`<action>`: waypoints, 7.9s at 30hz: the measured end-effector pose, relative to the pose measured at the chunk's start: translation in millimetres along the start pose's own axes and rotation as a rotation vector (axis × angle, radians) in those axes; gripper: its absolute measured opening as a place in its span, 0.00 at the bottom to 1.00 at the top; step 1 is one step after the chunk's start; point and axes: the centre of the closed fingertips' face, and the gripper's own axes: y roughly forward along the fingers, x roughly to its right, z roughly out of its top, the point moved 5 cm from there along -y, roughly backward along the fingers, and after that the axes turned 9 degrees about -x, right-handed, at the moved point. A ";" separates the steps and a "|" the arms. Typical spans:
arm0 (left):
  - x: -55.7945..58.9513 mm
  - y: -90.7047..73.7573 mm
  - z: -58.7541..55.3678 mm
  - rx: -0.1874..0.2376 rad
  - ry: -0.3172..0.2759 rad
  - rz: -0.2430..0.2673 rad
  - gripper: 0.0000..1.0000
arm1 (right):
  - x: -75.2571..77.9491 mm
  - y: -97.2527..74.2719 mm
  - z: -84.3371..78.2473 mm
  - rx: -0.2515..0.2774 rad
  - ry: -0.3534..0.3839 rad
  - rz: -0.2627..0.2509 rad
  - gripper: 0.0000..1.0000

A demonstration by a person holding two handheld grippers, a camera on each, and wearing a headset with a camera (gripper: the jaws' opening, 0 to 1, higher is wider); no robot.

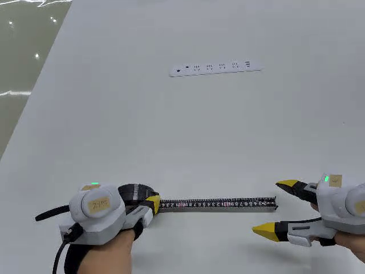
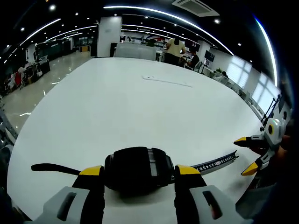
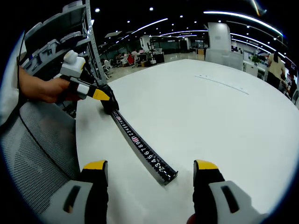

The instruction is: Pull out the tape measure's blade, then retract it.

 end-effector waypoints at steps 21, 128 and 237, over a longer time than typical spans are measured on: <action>0.2 1.5 -0.8 -0.025 0.048 0.011 0.57 | 5.2 1.4 -1.8 -0.006 -0.046 0.007 0.62; -0.2 2.4 -0.1 -0.065 0.035 0.004 0.55 | 3.2 31.2 11.7 0.029 -0.239 0.172 0.14; 0.2 6.7 1.5 -0.083 0.015 0.037 0.56 | -79.1 139.8 87.6 0.134 -0.270 0.283 0.12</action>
